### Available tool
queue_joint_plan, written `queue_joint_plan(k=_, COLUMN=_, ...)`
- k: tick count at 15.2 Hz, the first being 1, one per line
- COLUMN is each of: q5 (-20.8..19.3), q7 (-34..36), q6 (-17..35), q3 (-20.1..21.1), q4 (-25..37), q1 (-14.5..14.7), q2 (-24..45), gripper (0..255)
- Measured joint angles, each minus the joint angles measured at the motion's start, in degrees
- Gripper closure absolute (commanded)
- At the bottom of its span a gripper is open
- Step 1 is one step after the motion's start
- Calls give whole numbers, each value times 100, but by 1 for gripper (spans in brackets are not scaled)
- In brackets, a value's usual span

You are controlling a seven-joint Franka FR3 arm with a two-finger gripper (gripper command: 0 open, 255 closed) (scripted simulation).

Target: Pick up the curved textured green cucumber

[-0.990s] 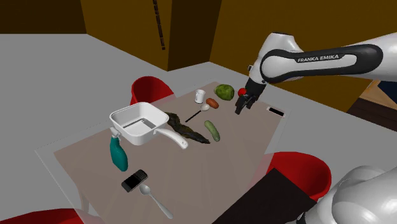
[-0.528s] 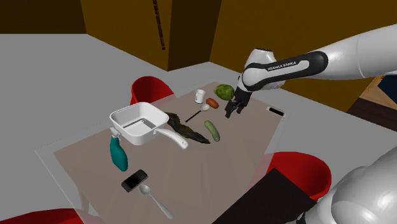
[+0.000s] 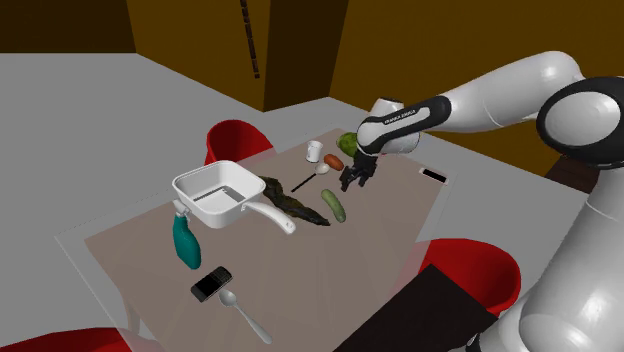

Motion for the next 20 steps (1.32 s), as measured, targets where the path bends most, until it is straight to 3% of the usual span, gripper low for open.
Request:
queue_joint_plan(k=13, q5=705, q7=-258, q6=73, q3=148, q4=2590, q1=-564, q2=2949, gripper=0)
queue_joint_plan(k=20, q5=782, q7=-290, q6=342, q3=214, q4=2830, q1=-602, q2=3467, gripper=0)
